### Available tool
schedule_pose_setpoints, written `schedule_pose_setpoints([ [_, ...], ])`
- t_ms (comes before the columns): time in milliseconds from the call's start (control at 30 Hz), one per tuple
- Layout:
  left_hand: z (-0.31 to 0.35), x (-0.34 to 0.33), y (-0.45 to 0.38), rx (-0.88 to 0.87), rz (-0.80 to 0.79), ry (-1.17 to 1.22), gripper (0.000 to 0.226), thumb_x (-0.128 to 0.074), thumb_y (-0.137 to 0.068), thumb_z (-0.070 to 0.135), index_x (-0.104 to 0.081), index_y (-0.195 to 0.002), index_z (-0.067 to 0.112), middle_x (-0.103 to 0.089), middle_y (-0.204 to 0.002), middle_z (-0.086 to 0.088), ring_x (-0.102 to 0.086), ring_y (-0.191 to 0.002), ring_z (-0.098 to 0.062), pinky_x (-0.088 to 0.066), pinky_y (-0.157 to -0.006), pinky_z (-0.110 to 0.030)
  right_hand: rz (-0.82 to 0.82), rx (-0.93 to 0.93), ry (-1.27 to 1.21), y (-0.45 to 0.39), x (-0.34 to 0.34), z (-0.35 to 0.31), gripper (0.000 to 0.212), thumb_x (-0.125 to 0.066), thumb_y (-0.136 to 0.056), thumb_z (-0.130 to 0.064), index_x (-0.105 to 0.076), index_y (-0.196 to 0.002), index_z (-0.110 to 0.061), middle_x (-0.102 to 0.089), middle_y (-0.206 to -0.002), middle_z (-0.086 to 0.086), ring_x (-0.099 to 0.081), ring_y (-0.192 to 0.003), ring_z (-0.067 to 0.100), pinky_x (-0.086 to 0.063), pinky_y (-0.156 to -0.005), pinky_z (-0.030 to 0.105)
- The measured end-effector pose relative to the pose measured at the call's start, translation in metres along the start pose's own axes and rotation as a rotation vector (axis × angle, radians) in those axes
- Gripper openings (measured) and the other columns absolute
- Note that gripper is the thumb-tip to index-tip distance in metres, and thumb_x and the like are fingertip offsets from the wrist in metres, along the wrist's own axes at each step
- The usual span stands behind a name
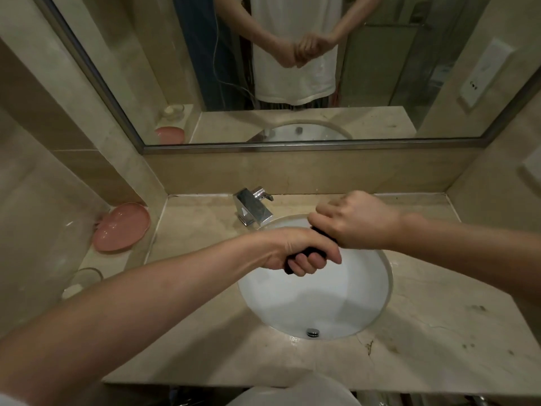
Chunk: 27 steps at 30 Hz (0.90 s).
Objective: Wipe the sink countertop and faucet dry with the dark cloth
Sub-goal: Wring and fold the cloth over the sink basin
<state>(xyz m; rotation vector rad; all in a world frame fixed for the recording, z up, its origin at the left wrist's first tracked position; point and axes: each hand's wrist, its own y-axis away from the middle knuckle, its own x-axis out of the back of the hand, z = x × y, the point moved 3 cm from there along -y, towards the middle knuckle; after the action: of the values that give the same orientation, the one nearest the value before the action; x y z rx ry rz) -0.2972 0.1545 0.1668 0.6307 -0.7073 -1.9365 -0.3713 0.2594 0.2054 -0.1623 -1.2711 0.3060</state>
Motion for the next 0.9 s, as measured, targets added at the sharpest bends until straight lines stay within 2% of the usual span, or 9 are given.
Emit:
schedule_pose_setpoints([
  [67,-0.014,0.003,-0.011,0.01,0.217,-0.106,0.033,-0.063,-0.083,0.019,-0.035,-0.066,0.027,-0.029,-0.051,0.007,-0.017,-0.043,-0.011,-0.012,-0.042,-0.023,-0.232,-0.027,0.005,-0.004,-0.016,-0.006,0.027,-0.079,-0.057,-0.015,-0.055,-0.069,-0.012,-0.051,-0.052,0.0,-0.049,-0.036,0.022,-0.02,-0.04,0.022],
  [100,-0.02,0.004,-0.016,-0.002,0.31,-0.148,0.031,-0.064,-0.08,0.019,-0.038,-0.065,0.026,-0.031,-0.052,0.006,-0.019,-0.044,-0.013,-0.013,-0.043,-0.023,-0.334,-0.03,0.026,-0.007,-0.024,-0.009,0.029,-0.08,-0.056,-0.018,-0.056,-0.071,-0.012,-0.054,-0.053,0.0,-0.049,-0.037,0.022,-0.019,-0.041,0.022],
  [200,-0.034,0.013,-0.029,-0.04,0.527,-0.222,0.017,-0.067,-0.078,0.018,-0.054,-0.067,0.018,-0.044,-0.056,0.002,-0.032,-0.045,-0.015,-0.024,-0.044,-0.023,-0.662,-0.104,0.065,-0.017,-0.045,-0.018,0.017,-0.06,-0.085,-0.02,-0.056,-0.099,-0.012,-0.069,-0.084,0.004,-0.046,-0.061,0.026,-0.015,-0.045,0.028],
  [267,-0.043,0.021,-0.038,-0.019,0.638,-0.285,0.011,-0.068,-0.076,0.022,-0.062,-0.076,0.012,-0.05,-0.058,0.002,-0.041,-0.05,-0.017,-0.031,-0.049,-0.026,-0.77,-0.183,0.053,-0.022,-0.056,-0.021,0.012,-0.051,-0.091,-0.018,-0.054,-0.102,-0.015,-0.069,-0.094,0.003,-0.046,-0.068,0.026,-0.021,-0.048,0.028],
  [367,-0.047,0.029,-0.049,-0.011,0.734,-0.395,0.021,-0.069,-0.075,0.027,-0.069,-0.083,0.008,-0.054,-0.059,0.004,-0.048,-0.056,-0.018,-0.033,-0.053,-0.029,-0.802,-0.305,0.019,-0.023,-0.075,-0.022,0.012,-0.053,-0.089,-0.015,-0.06,-0.099,-0.017,-0.07,-0.094,0.0,-0.048,-0.07,0.024,-0.033,-0.058,0.029],
  [500,-0.041,0.039,-0.061,0.017,0.809,-0.67,0.019,-0.066,-0.079,0.026,-0.059,-0.064,0.018,-0.057,-0.058,0.004,-0.057,-0.06,-0.021,-0.035,-0.052,-0.027,-0.85,-0.432,-0.004,-0.022,-0.092,-0.017,0.008,-0.058,-0.084,-0.015,-0.062,-0.086,-0.021,-0.07,-0.09,-0.002,-0.052,-0.069,0.022,-0.038,-0.061,0.027],
  [633,-0.032,0.05,-0.07,-0.009,0.857,-0.905,0.013,-0.059,-0.081,0.029,-0.067,-0.086,0.021,-0.068,-0.077,0.001,-0.065,-0.074,-0.025,-0.037,-0.051,-0.026,-0.807,-0.53,-0.044,-0.021,-0.099,-0.01,0.007,-0.054,-0.087,-0.015,-0.053,-0.083,-0.021,-0.067,-0.093,0.0,-0.051,-0.073,0.024,-0.04,-0.064,0.028],
  [767,-0.027,0.053,-0.075,-0.005,0.838,-1.008,0.015,-0.058,-0.083,0.029,-0.066,-0.095,0.023,-0.069,-0.082,0.002,-0.064,-0.076,-0.024,-0.033,-0.05,-0.025,-0.787,-0.611,-0.142,-0.016,-0.099,-0.006,0.002,-0.055,-0.088,-0.02,-0.057,-0.09,-0.021,-0.06,-0.088,0.001,-0.05,-0.075,0.024,-0.038,-0.066,0.029],
  [900,-0.028,0.051,-0.08,0.019,0.818,-1.064,0.011,-0.061,-0.083,0.031,-0.066,-0.086,0.022,-0.068,-0.08,0.002,-0.062,-0.074,-0.023,-0.032,-0.049,-0.025,-0.804,-0.666,-0.229,-0.009,-0.101,-0.007,0.004,-0.057,-0.086,-0.021,-0.054,-0.085,-0.019,-0.047,-0.071,-0.004,-0.052,-0.075,0.025,-0.039,-0.065,0.029],
])
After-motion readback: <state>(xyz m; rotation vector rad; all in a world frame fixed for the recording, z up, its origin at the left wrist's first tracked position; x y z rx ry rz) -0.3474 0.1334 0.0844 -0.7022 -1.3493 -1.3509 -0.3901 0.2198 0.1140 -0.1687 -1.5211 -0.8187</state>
